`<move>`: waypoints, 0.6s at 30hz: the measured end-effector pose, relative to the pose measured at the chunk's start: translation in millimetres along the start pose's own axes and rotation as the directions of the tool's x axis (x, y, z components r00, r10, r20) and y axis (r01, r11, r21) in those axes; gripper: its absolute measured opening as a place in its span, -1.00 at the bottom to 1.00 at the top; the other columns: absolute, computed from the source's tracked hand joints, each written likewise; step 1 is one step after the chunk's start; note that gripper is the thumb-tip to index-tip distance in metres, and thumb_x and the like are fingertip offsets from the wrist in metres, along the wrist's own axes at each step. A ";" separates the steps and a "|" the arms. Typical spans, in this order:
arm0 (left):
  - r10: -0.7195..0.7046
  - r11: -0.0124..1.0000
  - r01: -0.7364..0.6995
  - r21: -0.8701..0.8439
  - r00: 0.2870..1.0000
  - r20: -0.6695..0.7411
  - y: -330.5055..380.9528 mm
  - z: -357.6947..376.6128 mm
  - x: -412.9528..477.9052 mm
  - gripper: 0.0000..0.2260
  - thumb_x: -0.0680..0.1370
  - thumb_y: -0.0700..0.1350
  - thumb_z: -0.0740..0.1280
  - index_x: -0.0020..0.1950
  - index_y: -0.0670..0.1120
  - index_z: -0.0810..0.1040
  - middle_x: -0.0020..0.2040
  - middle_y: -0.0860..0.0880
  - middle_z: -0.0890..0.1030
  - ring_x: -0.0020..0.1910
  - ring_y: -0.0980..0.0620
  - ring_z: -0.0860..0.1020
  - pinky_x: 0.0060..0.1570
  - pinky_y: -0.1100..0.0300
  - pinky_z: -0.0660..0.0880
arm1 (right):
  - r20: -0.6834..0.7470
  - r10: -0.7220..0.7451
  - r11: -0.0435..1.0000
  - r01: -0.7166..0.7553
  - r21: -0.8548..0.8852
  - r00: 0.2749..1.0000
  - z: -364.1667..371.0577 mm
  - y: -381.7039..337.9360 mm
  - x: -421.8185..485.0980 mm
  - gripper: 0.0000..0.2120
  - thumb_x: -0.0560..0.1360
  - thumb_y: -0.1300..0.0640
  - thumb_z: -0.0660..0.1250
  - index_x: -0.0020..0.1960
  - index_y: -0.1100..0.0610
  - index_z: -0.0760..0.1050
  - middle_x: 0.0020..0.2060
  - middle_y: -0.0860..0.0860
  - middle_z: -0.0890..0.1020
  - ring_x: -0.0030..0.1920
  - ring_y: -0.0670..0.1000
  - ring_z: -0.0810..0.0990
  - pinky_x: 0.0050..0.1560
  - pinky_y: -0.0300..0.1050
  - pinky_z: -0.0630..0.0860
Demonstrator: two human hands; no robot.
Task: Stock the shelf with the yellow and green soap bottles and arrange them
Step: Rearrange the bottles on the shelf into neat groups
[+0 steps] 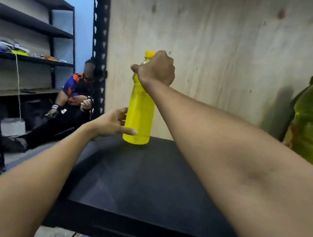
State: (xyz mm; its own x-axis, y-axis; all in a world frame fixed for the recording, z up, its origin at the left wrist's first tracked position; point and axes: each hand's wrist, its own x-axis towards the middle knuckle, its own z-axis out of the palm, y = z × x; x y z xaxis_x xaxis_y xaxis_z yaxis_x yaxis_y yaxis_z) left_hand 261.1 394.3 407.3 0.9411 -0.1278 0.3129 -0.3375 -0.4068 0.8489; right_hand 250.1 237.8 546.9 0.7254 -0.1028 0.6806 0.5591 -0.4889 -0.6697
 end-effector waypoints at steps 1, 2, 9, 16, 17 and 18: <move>-0.002 1.000 0.002 -0.021 1.000 0.016 -1.4 -1.8 0.4 -0.32 0.37 -0.28 0.59 0.44 -0.08 0.43 0.28 -0.06 0.63 0.27 -0.05 0.59 0.25 0.01 0.54 | 0.011 -0.001 1.000 0.001 -0.006 1.000 2.7 0.9 1.4 -0.62 0.30 -0.03 0.59 -0.04 0.04 0.48 0.04 0.03 0.65 0.08 0.13 0.62 -0.21 -0.18 0.34; -0.004 0.999 0.005 -0.042 1.000 0.026 -2.3 -2.4 0.2 -0.32 0.36 -0.26 0.59 0.43 -0.07 0.44 0.28 -0.06 0.63 0.28 -0.05 0.59 0.24 0.02 0.55 | 0.021 -0.003 1.000 0.003 -0.015 1.000 5.3 2.0 2.3 -0.64 0.32 -0.01 0.58 -0.05 0.04 0.47 0.03 0.02 0.64 0.08 0.12 0.61 -0.22 -0.17 0.34; -0.019 0.995 0.021 -0.100 1.000 0.024 -3.4 6.7 -2.5 -0.20 0.23 -0.04 0.68 0.41 -0.04 0.45 0.26 -0.02 0.64 0.22 0.04 0.62 0.07 0.18 0.59 | -0.010 -0.022 0.993 0.020 -0.114 1.000 22.2 8.9 5.9 -0.63 0.40 -0.02 0.52 0.13 0.07 0.53 0.11 0.01 0.60 0.14 0.09 0.55 -0.20 -0.16 0.33; -0.053 0.986 0.051 -0.160 0.999 -0.007 -5.2 13.6 -3.5 -0.32 0.36 -0.25 0.49 0.45 -0.04 0.39 0.31 -0.04 0.61 0.27 -0.01 0.58 0.16 0.07 0.56 | 0.039 -0.016 0.990 0.021 -0.142 0.999 29.4 14.1 2.8 -0.44 0.39 -0.09 0.51 0.26 0.13 0.41 0.19 0.04 0.52 0.20 0.12 0.48 -0.13 -0.10 0.36; -0.064 0.985 0.059 -0.160 0.998 -0.025 -4.4 14.7 -2.9 -0.30 0.34 -0.25 0.50 0.46 -0.07 0.38 0.31 -0.07 0.60 0.29 -0.06 0.57 0.23 -0.01 0.52 | 0.050 -0.024 0.988 0.031 -0.149 0.998 29.1 15.0 2.4 -0.41 0.38 -0.10 0.52 0.27 0.13 0.40 0.20 0.04 0.51 0.20 0.12 0.47 -0.13 -0.10 0.37; -0.075 0.985 0.067 -0.160 0.996 -0.047 -3.6 16.5 -2.2 -0.28 0.32 -0.23 0.52 0.45 -0.09 0.39 0.31 -0.09 0.60 0.29 -0.09 0.57 0.27 -0.07 0.49 | 0.060 -0.033 0.987 0.042 -0.154 0.998 28.7 16.3 2.0 -0.39 0.37 -0.10 0.52 0.28 0.14 0.39 0.20 0.05 0.50 0.21 0.12 0.47 -0.13 -0.10 0.37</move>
State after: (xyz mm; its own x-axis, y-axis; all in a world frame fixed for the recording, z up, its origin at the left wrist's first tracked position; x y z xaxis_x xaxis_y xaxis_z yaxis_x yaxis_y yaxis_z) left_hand 260.5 381.1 396.6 0.9619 -0.0538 0.2679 -0.2724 -0.2643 0.9252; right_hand 272.2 254.5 528.7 0.7293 -0.0348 0.6833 0.5205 -0.6199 -0.5871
